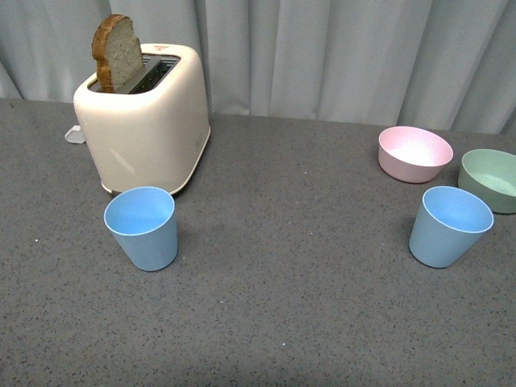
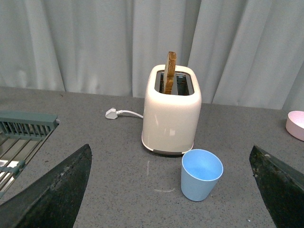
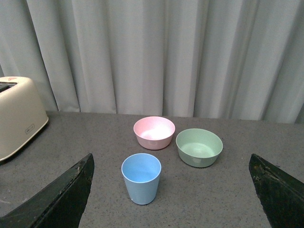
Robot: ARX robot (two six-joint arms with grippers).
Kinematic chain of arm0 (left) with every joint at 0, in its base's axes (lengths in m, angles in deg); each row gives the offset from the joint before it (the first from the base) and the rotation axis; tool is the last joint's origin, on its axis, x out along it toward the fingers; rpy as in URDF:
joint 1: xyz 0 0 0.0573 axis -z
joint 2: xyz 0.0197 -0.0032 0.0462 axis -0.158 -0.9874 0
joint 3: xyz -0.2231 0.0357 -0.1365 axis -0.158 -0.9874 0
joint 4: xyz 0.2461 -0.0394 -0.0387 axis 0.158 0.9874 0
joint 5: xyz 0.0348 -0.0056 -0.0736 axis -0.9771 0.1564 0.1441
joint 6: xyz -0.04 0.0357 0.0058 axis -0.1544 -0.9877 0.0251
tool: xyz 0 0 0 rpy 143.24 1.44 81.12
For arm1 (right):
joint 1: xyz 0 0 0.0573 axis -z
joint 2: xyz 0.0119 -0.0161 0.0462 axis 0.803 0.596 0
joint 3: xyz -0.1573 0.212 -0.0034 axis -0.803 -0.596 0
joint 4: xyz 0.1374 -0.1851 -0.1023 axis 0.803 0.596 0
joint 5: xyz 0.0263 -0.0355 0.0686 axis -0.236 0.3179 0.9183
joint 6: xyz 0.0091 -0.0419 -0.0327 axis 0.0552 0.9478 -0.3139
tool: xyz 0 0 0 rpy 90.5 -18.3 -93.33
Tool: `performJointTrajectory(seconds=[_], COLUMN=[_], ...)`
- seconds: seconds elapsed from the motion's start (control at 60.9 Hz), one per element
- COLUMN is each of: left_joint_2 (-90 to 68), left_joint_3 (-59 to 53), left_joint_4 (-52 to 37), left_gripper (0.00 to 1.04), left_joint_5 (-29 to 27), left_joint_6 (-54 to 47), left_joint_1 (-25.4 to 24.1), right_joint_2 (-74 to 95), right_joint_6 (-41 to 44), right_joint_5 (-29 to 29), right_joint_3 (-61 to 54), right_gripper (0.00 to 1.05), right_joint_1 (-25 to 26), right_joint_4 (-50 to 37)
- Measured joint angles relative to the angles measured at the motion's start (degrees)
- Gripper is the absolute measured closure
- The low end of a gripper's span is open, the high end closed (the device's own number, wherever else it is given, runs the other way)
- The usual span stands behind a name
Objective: Stack blue cups with both arms
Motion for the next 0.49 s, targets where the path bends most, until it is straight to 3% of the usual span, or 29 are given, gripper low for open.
performJointTrajectory(seconds=[0.493], left_joint_2=[0.00], left_joint_3=[0.00], left_joint_4=[0.00], left_gripper=[0.07], left_joint_5=[0.00], left_joint_6=[0.00], left_joint_1=[0.00], right_joint_2=[0.02], right_joint_6=[0.00], right_joint_5=[0.00], right_joint_3=[0.00], right_gripper=[0.10], right_joint_1=[0.00], right_joint_4=[0.00])
